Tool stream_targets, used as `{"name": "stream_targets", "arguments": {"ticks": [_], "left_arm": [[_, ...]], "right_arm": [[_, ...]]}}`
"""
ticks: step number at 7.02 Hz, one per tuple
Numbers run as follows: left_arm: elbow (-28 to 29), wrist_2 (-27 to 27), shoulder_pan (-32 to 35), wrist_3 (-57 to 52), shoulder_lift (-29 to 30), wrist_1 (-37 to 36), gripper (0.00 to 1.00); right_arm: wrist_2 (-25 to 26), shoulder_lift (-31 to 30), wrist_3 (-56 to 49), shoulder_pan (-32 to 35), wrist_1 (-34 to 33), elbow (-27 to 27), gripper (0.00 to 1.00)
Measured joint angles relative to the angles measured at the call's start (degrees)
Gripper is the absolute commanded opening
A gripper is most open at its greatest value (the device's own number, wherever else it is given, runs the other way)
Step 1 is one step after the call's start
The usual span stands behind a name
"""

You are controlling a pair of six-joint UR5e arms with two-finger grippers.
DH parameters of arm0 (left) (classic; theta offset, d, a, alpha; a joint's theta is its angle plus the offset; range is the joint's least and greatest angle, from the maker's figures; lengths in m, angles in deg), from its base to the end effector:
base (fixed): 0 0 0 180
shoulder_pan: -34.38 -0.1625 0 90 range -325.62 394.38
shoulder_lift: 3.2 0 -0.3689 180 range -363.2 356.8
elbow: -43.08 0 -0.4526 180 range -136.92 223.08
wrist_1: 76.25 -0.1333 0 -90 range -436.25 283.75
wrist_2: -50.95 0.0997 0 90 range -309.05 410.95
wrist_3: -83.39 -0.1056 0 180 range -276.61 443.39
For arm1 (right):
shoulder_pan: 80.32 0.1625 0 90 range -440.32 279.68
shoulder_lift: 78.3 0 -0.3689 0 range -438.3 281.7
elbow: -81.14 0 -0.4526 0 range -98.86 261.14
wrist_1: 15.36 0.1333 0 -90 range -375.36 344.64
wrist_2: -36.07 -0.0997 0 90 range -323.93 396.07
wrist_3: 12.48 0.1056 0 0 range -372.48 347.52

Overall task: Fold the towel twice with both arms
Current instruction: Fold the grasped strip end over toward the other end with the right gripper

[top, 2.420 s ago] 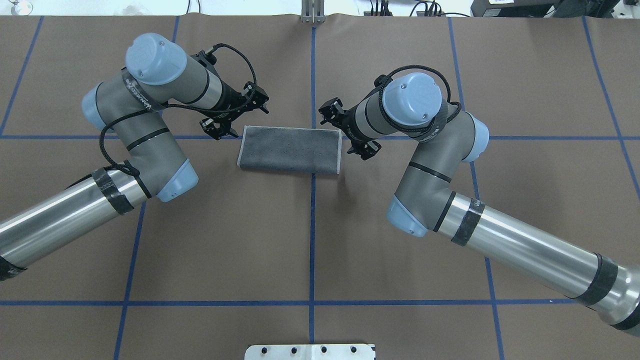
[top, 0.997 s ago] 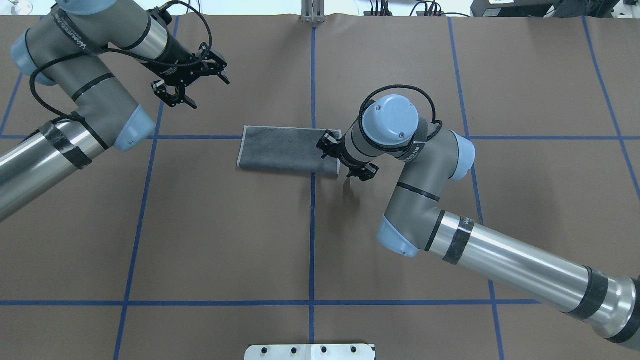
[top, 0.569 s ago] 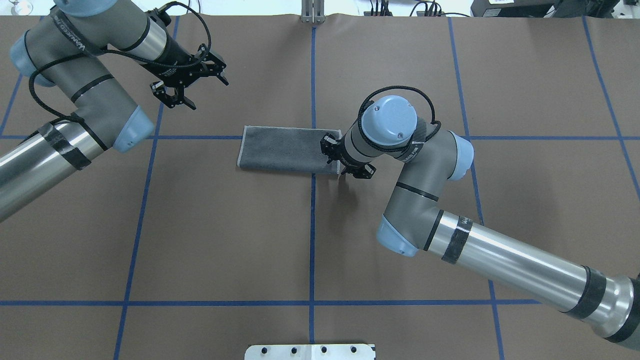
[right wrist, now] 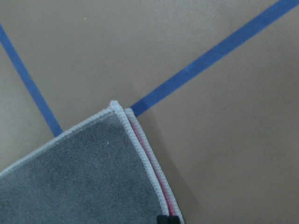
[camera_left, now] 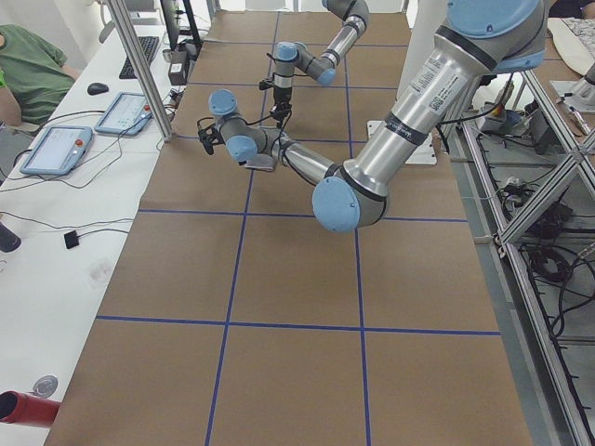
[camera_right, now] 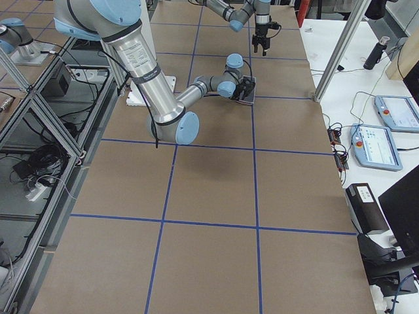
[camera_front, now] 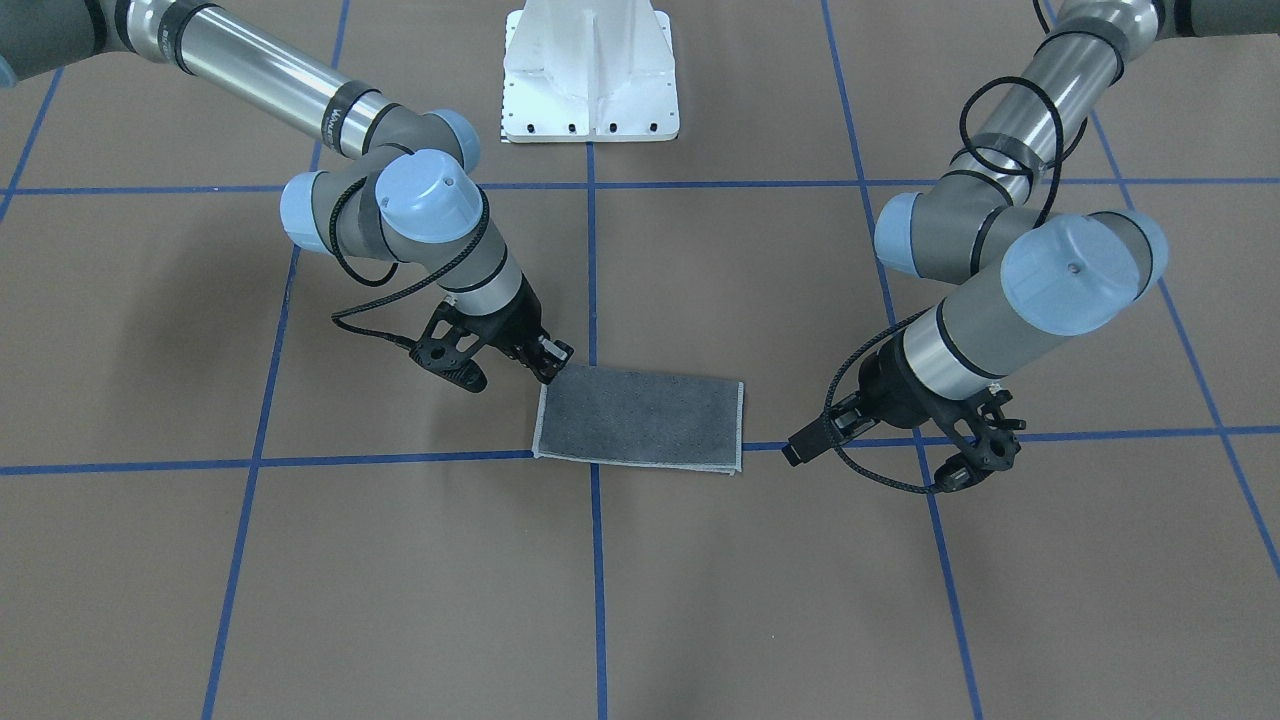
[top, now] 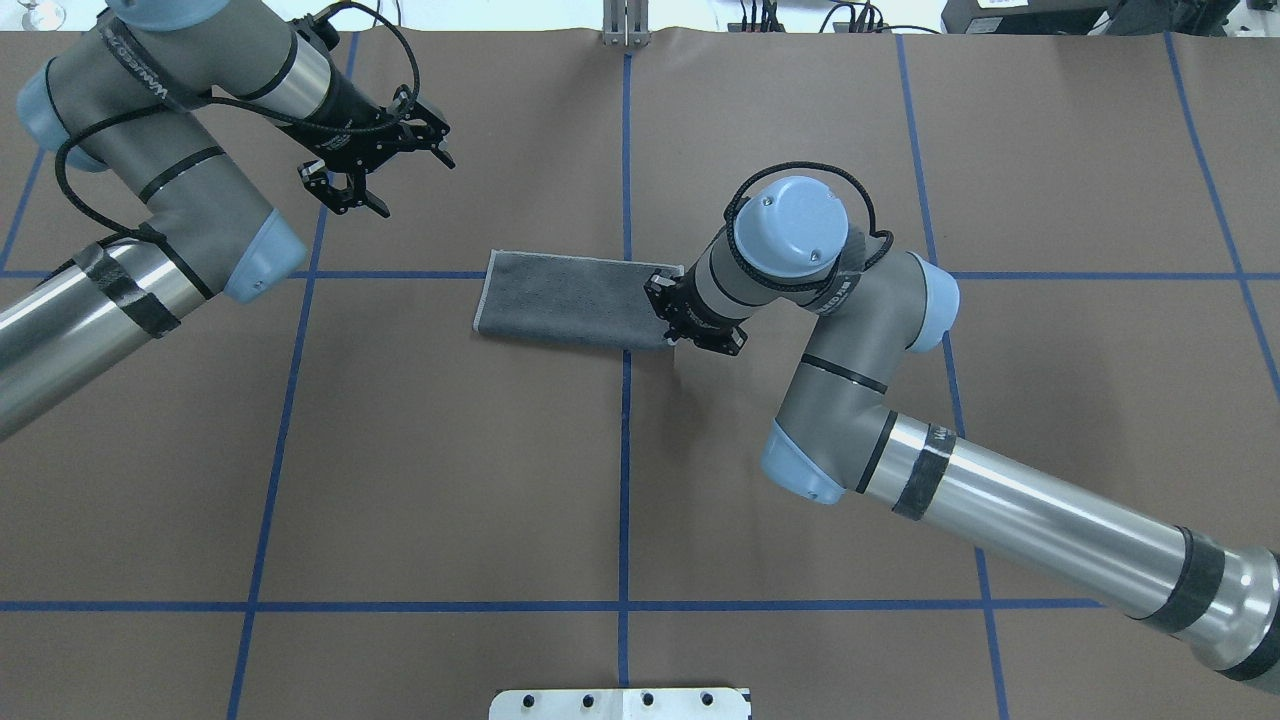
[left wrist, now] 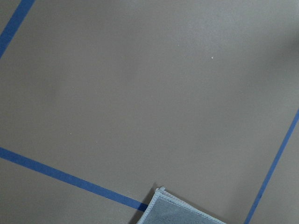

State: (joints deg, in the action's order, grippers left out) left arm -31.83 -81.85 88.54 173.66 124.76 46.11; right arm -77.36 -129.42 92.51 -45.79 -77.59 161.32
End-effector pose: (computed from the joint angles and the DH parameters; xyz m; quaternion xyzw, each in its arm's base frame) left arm 0.3977 -0.6557 0.2397 -0.0927 0.5312 -0.2269 0.8110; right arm -0.5767 -0.5076 0.1994 -0.0969 -0.4895 0.2730 0.8225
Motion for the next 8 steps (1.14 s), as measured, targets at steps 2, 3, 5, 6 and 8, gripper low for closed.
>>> {"name": "stream_targets", "arguments": {"ticks": [2, 3, 5, 6, 8], "left_arm": [[-0.1, 0.0, 0.3, 0.0, 0.0, 0.0, 1.00], [-0.1, 0.0, 0.4, 0.0, 0.0, 0.0, 1.00], [-0.1, 0.0, 0.6, 0.0, -0.2, 0.0, 1.00], [-0.1, 0.0, 0.6, 0.0, -0.6, 0.1, 1.00], [-0.1, 0.0, 0.6, 0.0, -1.9, 0.4, 1.00]], "right_arm": [[-6.4, -4.8, -1.1, 1.9, -0.1, 6.8, 0.00], [-8.7, -6.4, -1.3, 1.9, -0.2, 10.2, 0.00], [-10.4, -5.7, -1.3, -2.5, 0.0, 13.1, 0.00], [-9.2, -3.9, -1.3, -5.8, 0.0, 13.0, 0.00], [-2.6, 1.8, -1.5, -10.5, 0.1, 9.2, 0.00]]}}
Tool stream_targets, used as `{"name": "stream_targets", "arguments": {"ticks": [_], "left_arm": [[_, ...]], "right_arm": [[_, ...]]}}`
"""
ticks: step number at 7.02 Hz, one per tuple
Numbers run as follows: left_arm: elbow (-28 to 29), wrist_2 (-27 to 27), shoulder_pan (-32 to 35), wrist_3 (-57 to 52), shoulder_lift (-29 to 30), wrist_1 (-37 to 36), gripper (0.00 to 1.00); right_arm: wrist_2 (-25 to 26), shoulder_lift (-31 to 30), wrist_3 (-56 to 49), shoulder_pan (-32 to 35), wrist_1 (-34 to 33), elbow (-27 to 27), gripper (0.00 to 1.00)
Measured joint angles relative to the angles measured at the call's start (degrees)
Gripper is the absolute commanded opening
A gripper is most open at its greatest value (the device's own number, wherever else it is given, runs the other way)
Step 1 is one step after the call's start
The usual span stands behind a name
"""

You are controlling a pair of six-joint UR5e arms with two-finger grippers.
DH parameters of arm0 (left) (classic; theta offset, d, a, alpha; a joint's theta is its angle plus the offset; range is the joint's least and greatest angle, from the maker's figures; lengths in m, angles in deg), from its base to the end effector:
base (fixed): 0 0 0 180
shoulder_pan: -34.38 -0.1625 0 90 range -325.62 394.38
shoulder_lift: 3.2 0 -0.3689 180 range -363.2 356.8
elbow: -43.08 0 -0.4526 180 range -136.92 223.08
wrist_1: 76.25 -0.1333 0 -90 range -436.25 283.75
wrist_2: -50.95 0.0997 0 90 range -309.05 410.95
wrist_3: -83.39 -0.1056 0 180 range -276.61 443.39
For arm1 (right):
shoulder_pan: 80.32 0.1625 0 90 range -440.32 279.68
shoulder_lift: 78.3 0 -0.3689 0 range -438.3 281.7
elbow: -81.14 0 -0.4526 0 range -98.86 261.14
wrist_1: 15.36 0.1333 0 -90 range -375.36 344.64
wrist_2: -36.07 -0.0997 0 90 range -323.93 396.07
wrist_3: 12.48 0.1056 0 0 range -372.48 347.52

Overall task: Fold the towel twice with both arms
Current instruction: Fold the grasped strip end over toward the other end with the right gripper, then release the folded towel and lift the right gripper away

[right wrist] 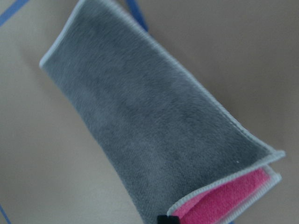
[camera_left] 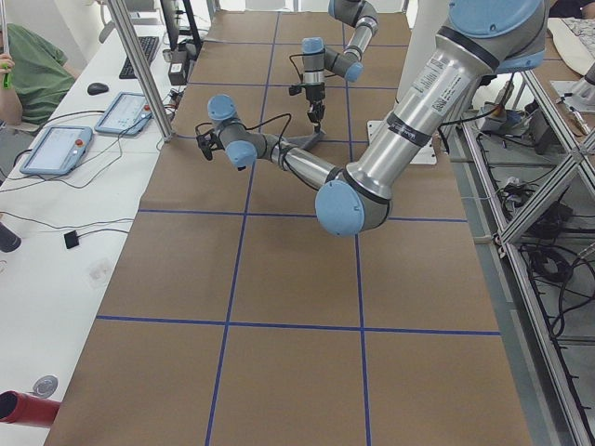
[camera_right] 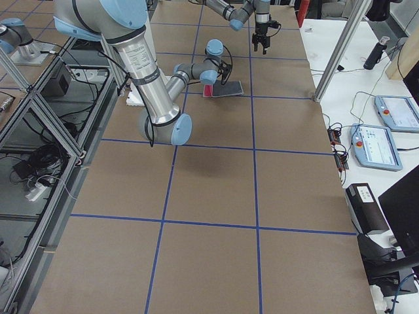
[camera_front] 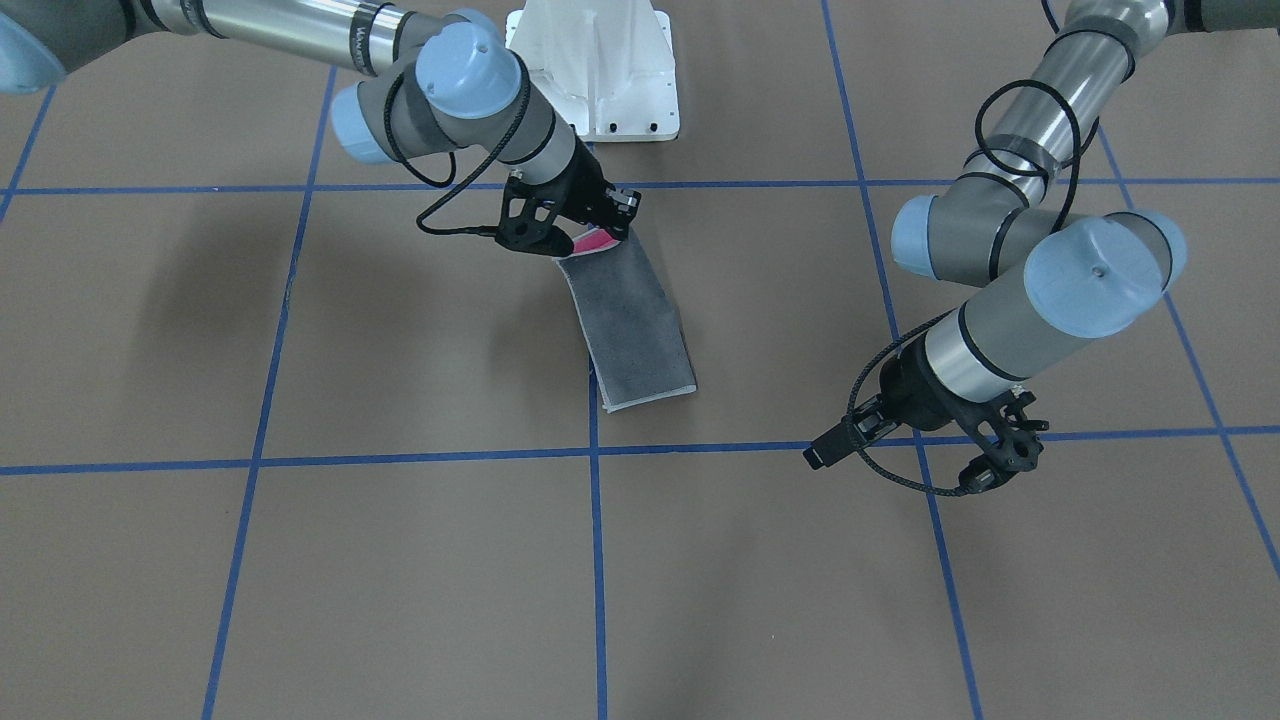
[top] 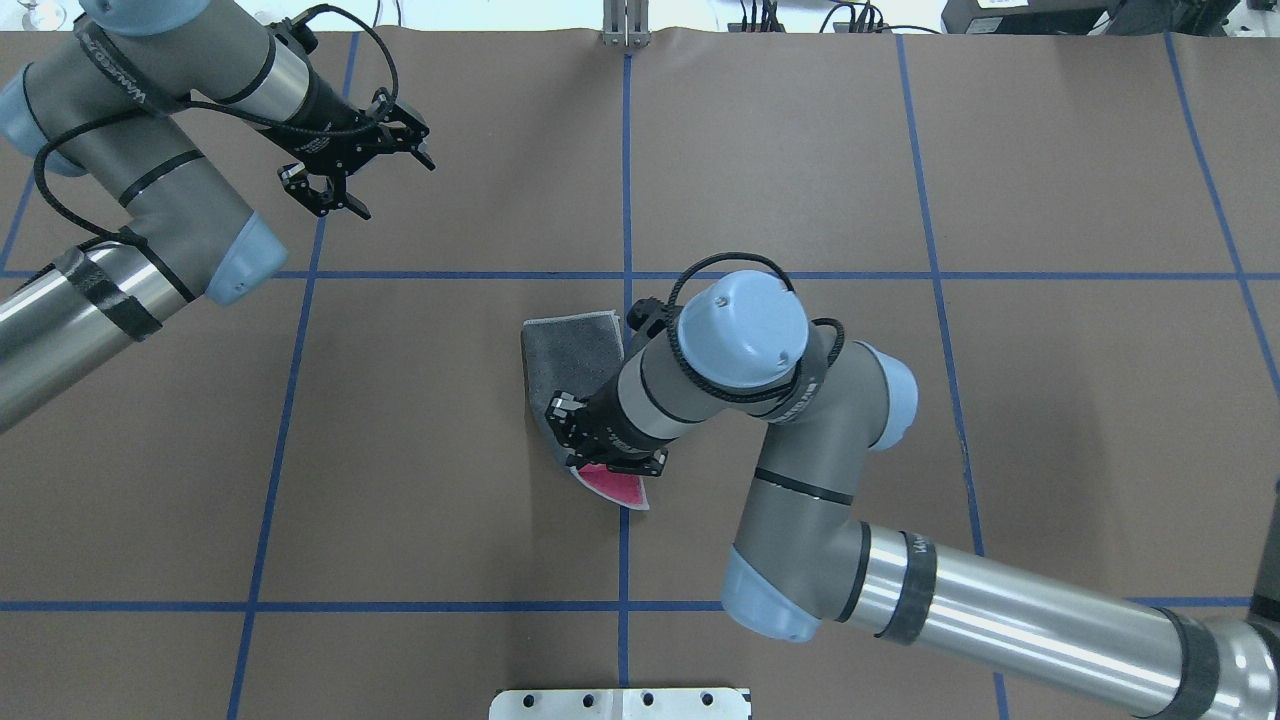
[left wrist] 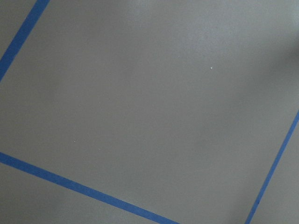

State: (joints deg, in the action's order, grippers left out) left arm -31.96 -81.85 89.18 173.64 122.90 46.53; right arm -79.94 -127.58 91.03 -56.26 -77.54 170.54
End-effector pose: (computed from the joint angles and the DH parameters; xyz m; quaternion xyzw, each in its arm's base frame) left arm 0.3883 -0.6572 0.2624 -0.0956 0.5242 -0.2368 0.8124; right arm -0.6148 -0.3698 0.0937 -0.1358 -0.5593 0.1412 0.8055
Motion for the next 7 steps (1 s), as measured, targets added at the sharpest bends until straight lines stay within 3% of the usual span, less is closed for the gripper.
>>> {"name": "stream_targets", "arguments": {"ticks": [3, 4, 5, 7], "left_arm": [[0.1, 0.0, -0.1, -0.1, -1.1, 0.4, 1.00], [0.1, 0.0, -0.1, -0.1, -1.2, 0.5, 1.00], [0.1, 0.0, -0.2, -0.4, -1.2, 0.5, 1.00], [0.1, 0.1, -0.3, -1.2, -1.2, 0.4, 1.00]], "right_arm": [[3.1, 7.4, -0.1, -1.3, 3.5, -9.1, 0.00], [3.4, 8.0, -0.1, -1.3, 4.3, -10.0, 0.77], [3.5, 8.4, -0.1, -1.4, 4.7, -10.3, 1.00], [3.8, 8.6, 0.3, -1.3, 5.2, -10.0, 1.00]]}}
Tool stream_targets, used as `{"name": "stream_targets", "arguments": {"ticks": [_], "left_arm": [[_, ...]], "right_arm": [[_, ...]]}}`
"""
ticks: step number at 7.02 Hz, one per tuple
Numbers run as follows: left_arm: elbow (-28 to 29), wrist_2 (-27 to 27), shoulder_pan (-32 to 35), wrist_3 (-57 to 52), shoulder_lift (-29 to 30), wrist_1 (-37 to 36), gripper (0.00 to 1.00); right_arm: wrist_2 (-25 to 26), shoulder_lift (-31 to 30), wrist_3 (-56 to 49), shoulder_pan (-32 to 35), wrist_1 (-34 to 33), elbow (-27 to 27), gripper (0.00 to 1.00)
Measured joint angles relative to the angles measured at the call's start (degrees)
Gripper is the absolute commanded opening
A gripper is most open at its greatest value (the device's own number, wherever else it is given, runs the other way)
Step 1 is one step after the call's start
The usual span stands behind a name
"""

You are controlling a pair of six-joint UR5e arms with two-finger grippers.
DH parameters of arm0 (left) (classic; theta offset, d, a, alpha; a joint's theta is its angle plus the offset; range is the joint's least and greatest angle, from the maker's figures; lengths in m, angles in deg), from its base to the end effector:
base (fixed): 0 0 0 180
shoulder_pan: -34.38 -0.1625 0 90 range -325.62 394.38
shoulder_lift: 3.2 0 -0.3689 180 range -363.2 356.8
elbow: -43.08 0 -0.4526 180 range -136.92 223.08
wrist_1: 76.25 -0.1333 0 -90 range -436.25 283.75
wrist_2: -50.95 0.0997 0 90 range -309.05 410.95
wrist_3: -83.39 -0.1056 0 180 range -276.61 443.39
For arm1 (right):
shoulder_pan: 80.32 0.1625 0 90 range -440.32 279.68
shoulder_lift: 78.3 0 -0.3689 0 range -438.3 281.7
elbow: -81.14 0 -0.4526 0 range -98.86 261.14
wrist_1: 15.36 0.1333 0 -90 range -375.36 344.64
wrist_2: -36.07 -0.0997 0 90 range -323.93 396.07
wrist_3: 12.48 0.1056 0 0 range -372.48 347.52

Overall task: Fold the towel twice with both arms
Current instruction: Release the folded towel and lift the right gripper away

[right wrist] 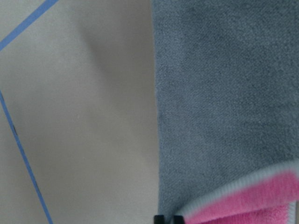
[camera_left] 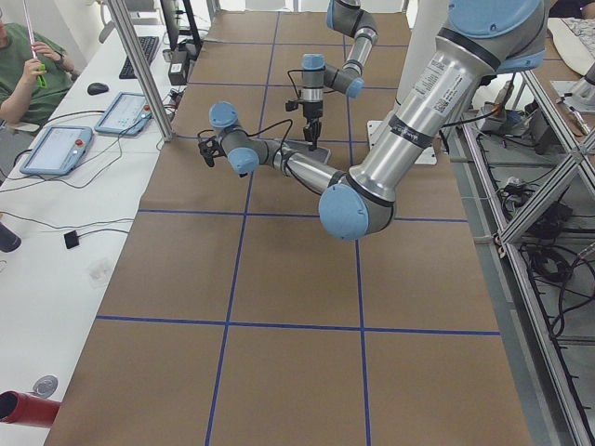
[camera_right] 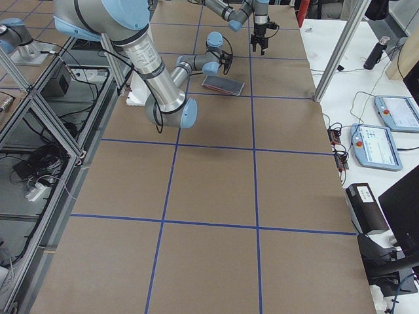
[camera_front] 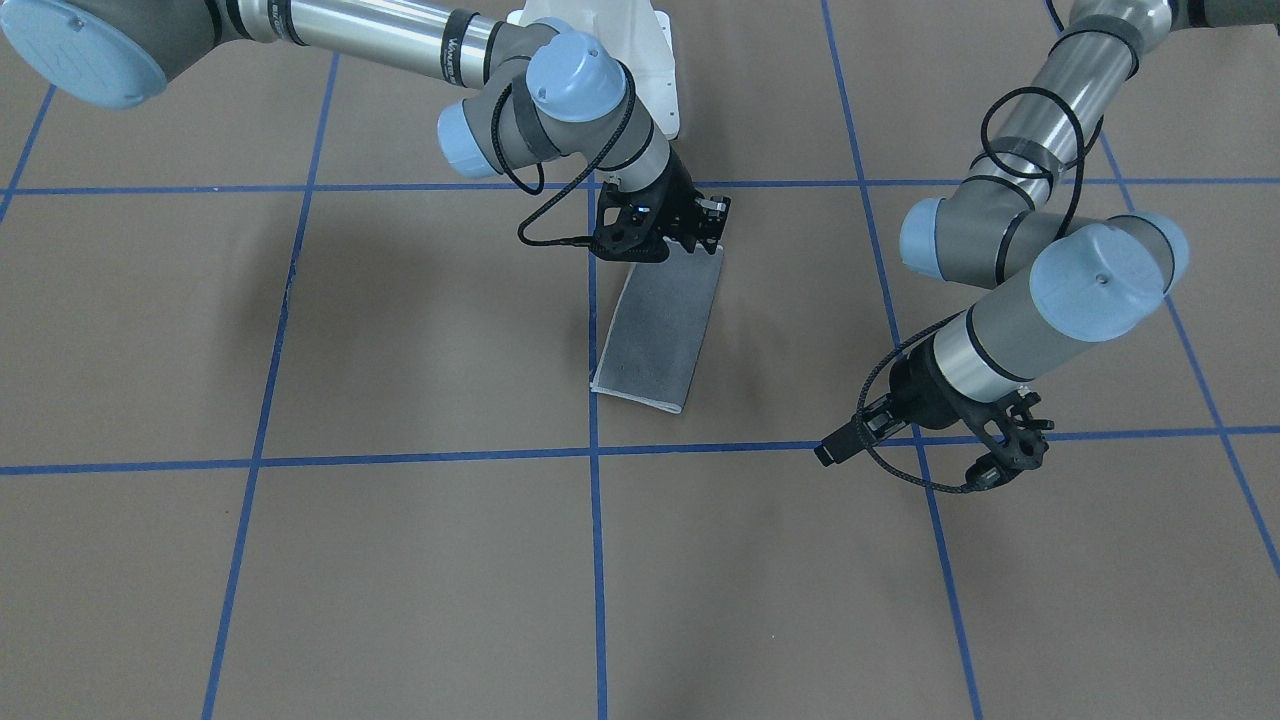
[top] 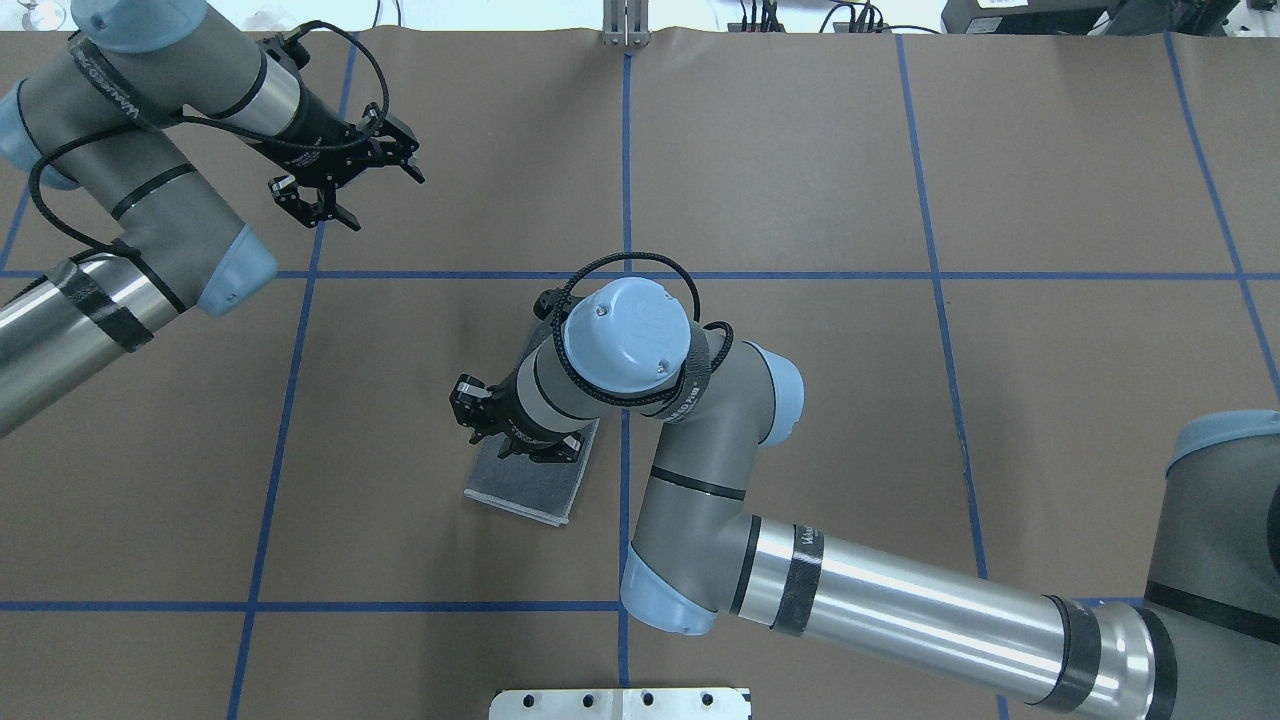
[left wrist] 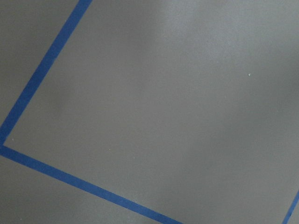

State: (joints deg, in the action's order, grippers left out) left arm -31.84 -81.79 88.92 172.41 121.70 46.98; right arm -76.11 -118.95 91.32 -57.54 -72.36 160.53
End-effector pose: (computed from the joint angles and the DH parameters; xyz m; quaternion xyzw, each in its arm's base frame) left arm 0.3900 -0.6538 0.2785 -0.0948 0.5199 -0.2301 0.8172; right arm -0.6618 -0.3793 0.0555 -0.1104 -0.5854 0.1425 0.7904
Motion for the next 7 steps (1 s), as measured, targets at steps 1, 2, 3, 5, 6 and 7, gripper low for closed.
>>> {"name": "stream_targets", "arguments": {"ticks": [1, 2, 3, 5, 6, 7], "left_arm": [[-0.1, 0.0, 0.0, -0.1, 0.1, 0.0, 1.00], [-0.2, 0.0, 0.0, -0.1, 0.2, -0.1, 1.00], [-0.7, 0.0, -0.1, -0.2, 0.2, 0.0, 1.00], [-4.7, 0.1, -0.8, 0.0, -1.1, 0.8, 1.00], [-9.2, 0.8, -2.5, 0.2, -3.5, 1.1, 1.00], [-14.4, 2.9, -5.1, 0.3, -6.5, 1.2, 1.00]], "right_arm": [[0.1, -0.1, 0.3, 0.1, 0.1, 0.5, 1.00], [0.0, -0.2, 0.4, 0.7, -0.1, 1.4, 1.00], [-0.2, -0.8, 0.4, 2.0, -1.4, 2.9, 1.00], [-3.8, -5.8, -1.6, 8.4, -6.9, 9.8, 1.00], [-7.8, -9.2, -5.0, 12.8, -8.2, 12.4, 1.00], [-11.1, -12.0, -8.6, 16.8, -8.6, 13.7, 1.00]]}}
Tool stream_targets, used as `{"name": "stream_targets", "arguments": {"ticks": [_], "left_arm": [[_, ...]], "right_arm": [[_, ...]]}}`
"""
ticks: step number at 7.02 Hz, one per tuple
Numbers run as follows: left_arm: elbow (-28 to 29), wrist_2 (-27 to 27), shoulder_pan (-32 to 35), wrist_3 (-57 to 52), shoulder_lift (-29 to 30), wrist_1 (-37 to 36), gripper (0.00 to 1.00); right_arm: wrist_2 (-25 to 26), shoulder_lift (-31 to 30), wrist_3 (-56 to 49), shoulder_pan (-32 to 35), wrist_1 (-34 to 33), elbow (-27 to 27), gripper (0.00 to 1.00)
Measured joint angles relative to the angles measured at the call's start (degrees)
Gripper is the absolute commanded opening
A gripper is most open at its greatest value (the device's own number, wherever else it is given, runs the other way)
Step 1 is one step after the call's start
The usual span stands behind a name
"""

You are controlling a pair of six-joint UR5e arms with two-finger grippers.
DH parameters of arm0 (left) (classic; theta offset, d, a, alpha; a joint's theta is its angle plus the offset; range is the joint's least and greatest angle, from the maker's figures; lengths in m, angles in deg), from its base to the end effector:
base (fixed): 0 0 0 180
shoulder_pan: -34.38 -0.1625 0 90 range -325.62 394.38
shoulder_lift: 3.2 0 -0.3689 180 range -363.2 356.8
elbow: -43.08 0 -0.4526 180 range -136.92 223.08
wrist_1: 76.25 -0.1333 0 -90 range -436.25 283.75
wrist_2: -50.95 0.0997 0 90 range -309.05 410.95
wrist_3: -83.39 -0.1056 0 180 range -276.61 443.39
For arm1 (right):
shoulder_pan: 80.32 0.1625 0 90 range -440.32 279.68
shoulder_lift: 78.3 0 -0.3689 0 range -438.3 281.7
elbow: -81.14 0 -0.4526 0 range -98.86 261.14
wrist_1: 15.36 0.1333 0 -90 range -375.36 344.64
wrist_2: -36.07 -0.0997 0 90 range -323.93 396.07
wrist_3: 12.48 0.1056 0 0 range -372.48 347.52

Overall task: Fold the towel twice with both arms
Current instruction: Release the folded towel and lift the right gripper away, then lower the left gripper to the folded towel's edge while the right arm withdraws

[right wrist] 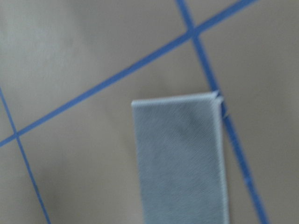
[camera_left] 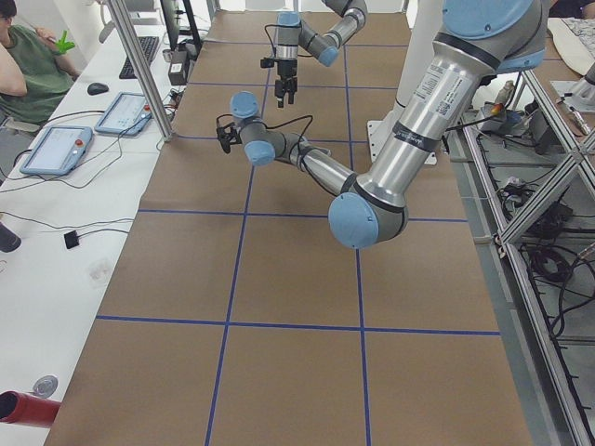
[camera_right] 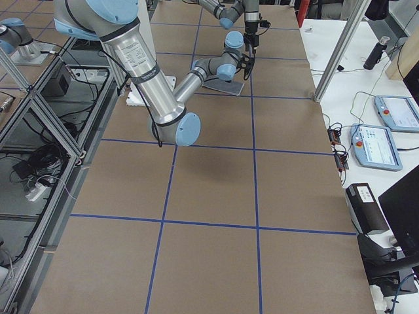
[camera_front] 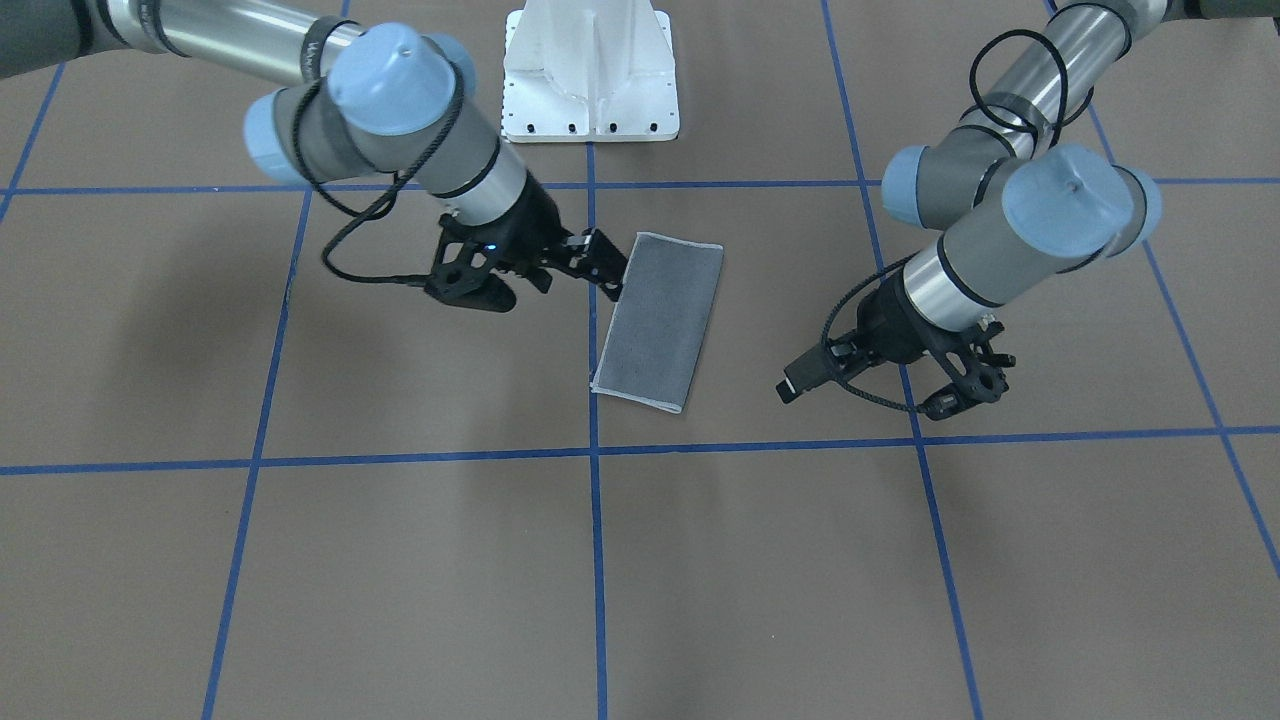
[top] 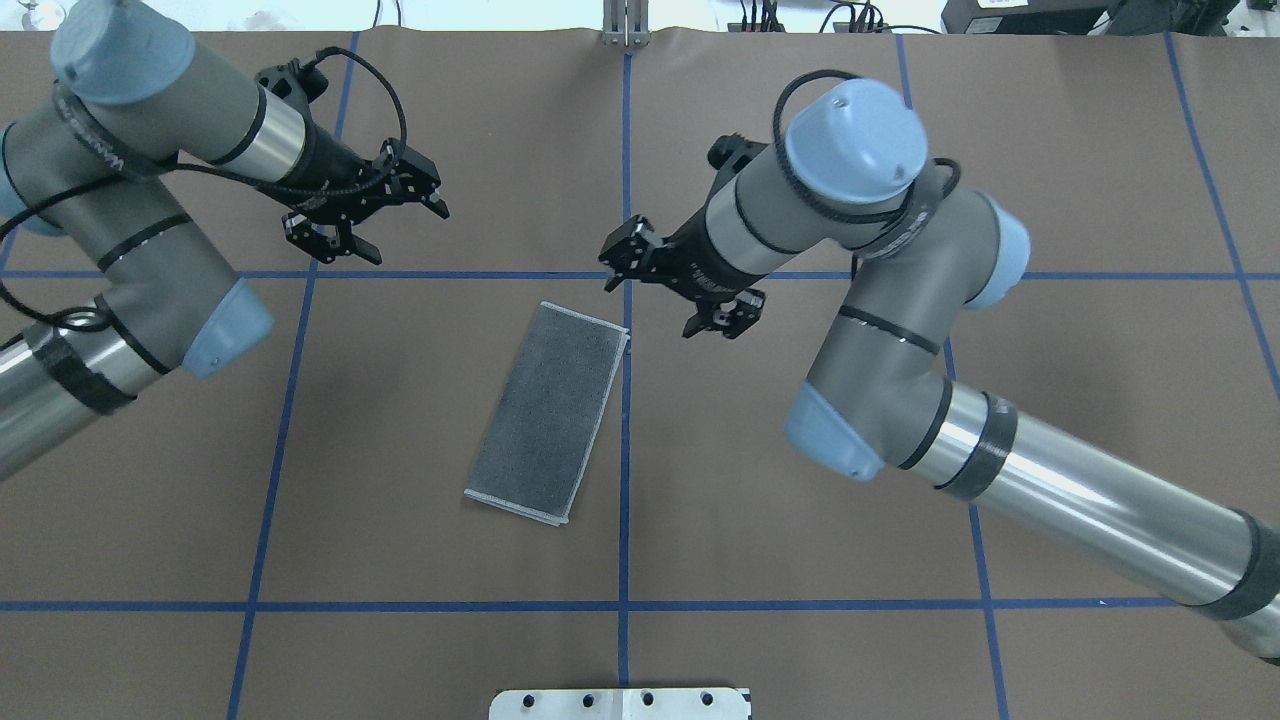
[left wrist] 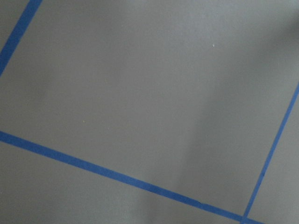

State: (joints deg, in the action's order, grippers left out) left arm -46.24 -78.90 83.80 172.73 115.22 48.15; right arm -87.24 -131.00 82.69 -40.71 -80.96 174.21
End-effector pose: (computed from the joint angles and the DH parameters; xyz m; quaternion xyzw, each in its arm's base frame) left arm 0.4019 -0.5701 0.2260 -0.0591 0.5631 -0.1722 0.8061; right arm -0.4841 -0.4984 0.1102 -0.0793 -0.5618 0.1662 0.8065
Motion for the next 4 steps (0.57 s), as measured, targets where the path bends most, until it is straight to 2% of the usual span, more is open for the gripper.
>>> {"name": "stream_targets", "arguments": {"ticks": [2, 4], "left_arm": [[-8.7, 8.2, -7.4, 0.0, -5.5, 0.0, 0.99], [-12.2, 18.6, -16.4, 0.0, -8.7, -0.1, 0.98]], "right_arm": [[-2.4, -3.8, -7.1, 4.8, -0.1, 1.0, 1.00], [-2.7, -5.3, -12.8, 7.1, -0.2, 0.9, 1.00]]}}
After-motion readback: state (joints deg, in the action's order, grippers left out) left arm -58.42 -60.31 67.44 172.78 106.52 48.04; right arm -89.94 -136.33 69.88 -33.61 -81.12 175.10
